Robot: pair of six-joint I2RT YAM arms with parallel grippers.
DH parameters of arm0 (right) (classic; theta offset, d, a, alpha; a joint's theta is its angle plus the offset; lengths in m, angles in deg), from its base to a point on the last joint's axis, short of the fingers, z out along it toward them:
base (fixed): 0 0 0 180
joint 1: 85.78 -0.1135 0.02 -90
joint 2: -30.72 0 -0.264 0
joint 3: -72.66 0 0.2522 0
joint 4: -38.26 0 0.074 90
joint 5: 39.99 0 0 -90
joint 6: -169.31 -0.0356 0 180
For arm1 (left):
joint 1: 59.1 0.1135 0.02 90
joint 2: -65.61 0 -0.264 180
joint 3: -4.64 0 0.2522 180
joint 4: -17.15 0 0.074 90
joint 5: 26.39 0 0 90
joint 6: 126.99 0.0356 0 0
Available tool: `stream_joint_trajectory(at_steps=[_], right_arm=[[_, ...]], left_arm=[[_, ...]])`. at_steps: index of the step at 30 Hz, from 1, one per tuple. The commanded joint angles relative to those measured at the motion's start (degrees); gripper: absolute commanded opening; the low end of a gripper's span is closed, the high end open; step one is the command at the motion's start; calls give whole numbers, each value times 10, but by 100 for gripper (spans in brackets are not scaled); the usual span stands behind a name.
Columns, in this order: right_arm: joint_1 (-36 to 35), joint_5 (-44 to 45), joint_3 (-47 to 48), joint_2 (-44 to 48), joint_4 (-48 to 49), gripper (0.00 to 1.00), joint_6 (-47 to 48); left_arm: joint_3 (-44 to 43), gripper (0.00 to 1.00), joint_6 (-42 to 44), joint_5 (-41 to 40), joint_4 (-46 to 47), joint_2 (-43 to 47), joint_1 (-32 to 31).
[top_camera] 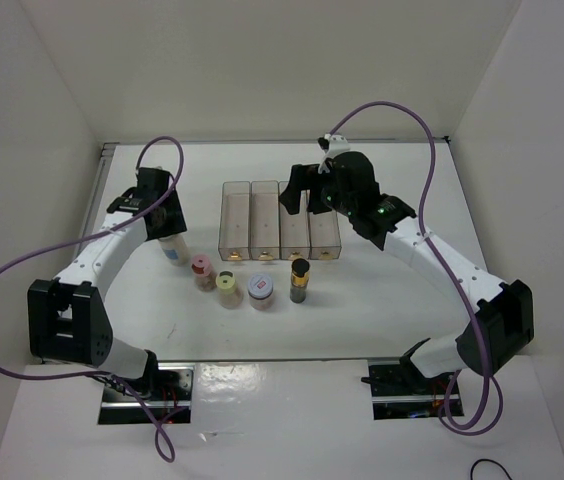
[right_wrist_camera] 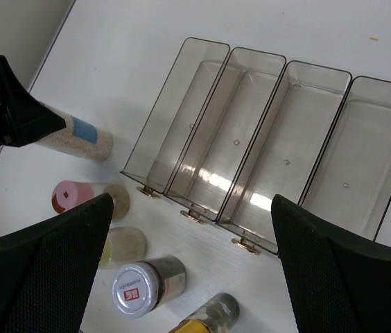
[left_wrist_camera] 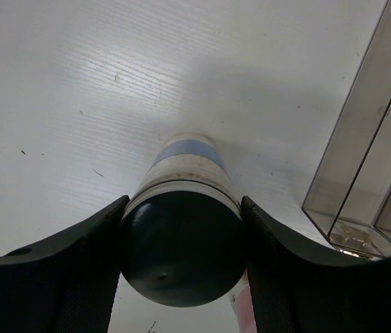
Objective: Organize the condiment bottles
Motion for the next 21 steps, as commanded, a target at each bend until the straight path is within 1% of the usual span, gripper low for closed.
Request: stream_joint_trajectory(at_steps=[1,3,4,6,8,11,12,14,15,17,18,20,21], right_arm=[[-5,9,32,-5,-1,99,9],[-5,9,38,-5,-1,99,9],[-5,9,38,-5,-1,99,9],[-5,9,38,-10,-1,99,9],[-5,14,38,-10,-1,99,9],[-5,14,43,-15,-1,99,4],[-5,21,43,-15,-1,99,4],[-5,33,48,-21,-7,99,4],[-5,33,53,-21,-7,99,4],[-5,39,54,-26,-7,99,4],[-5,40,54,-26,-7,99,4],[-5,45,59,-26,-12,99,4],[-5,50,59,-26,-12,99,4]], left_arm=[[-12,44,-5,0,3,0,2],[-18,39,0,0,-3,7,2],[-35,38,5,0,-11,13,2],[-51,38,11,0,-19,19,2],[-80,33,27,-6,-37,24,2],[-117,33,53,0,-58,12,-6],[-149,31,53,0,-67,5,-11],[-183,30,58,-23,-96,-17,-29],[-215,30,64,-32,-110,-28,-35],[-245,30,71,-54,-121,-38,-52],[-276,30,71,-54,-121,-46,-52],[-310,33,81,-54,-121,-59,-67],[-327,33,81,-49,-127,-74,-67]])
